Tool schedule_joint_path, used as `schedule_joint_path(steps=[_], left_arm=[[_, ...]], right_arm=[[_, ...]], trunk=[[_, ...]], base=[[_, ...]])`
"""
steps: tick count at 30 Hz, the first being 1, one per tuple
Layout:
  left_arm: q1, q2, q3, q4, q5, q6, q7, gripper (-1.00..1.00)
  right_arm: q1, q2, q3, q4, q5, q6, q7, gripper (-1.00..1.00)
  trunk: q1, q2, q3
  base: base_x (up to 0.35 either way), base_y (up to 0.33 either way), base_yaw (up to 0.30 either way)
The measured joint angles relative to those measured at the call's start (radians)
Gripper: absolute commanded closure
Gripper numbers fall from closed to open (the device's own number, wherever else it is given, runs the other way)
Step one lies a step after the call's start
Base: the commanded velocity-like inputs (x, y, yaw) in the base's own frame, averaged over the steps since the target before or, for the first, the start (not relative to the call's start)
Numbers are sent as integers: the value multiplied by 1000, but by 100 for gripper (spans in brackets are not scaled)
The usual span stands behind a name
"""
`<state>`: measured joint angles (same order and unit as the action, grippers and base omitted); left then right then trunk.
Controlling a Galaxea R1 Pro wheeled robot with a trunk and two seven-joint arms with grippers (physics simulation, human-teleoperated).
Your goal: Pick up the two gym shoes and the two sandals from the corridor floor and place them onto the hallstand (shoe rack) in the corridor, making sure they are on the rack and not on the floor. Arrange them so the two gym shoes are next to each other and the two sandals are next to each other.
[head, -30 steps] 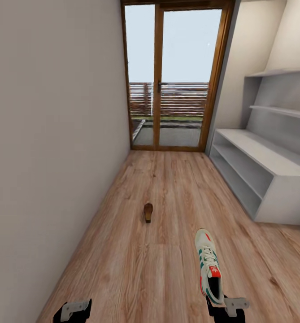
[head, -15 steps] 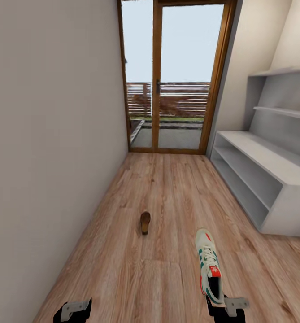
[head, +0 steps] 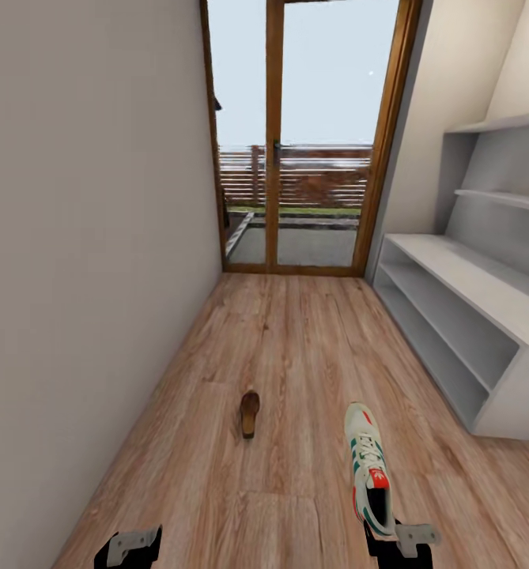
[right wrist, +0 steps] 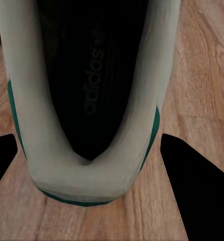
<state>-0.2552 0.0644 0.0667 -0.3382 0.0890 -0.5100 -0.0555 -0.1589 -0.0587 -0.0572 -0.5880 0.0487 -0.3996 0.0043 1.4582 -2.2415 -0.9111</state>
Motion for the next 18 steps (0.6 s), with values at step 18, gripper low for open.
schedule_joint_path(steps=[18], left_arm=[[0,0,0,0,0,0,0,-100]], right_arm=[[0,0,0,0,0,0,0,100]], trunk=[[0,0,0]], base=[[336,-93,0]])
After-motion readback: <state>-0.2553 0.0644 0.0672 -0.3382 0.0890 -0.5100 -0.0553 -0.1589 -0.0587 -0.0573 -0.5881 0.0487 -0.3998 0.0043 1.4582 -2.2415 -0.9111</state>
